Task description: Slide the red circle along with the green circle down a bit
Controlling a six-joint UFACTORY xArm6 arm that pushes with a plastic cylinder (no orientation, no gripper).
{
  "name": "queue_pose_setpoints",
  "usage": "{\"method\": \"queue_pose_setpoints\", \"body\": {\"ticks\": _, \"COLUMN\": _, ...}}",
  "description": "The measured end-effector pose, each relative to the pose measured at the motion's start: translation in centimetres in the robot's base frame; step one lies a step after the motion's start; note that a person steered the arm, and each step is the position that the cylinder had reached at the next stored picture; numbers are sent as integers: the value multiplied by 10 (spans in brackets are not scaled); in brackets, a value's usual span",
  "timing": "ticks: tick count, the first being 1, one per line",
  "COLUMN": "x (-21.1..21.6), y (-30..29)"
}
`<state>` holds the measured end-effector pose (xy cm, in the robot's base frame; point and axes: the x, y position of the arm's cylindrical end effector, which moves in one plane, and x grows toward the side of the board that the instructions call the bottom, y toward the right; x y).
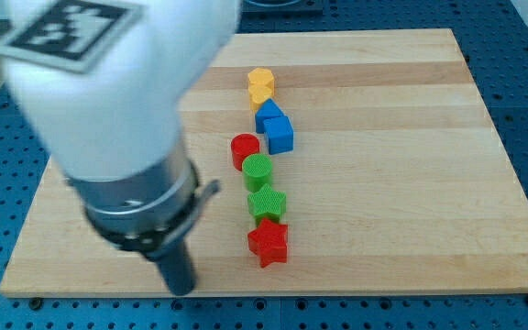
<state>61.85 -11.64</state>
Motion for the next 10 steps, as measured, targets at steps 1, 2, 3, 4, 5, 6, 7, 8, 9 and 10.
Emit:
{"method": "queue_pose_setpoints", "body": {"ticks": 1, "x": -43, "y": -18}}
{"method": "queue_pose_setpoints", "body": {"ticks": 2, "x": -108, "y": -18}}
{"method": "queue_pose_setpoints", "body": {"ticks": 3, "x": -155, "y": -5}}
{"method": "queue_pose_setpoints", "body": {"ticks": 4, "x": -175, "y": 20}}
{"method": "queue_pose_setpoints", "body": {"ticks": 5, "x": -185, "y": 46}}
{"method": "queue_pose_setpoints", "body": {"ticks": 6, "x": -185, "y": 50}}
{"method": "queue_pose_setpoints", "body": {"ticks": 7, "x": -183, "y": 50}}
{"method": "queue_pose_setpoints", "body": {"ticks": 8, "x": -182, "y": 50}}
{"method": "queue_pose_setpoints", "body": {"ticks": 9, "x": -178, "y": 50}}
{"method": "queue_pose_setpoints", "body": {"ticks": 10, "x": -170, "y": 50}}
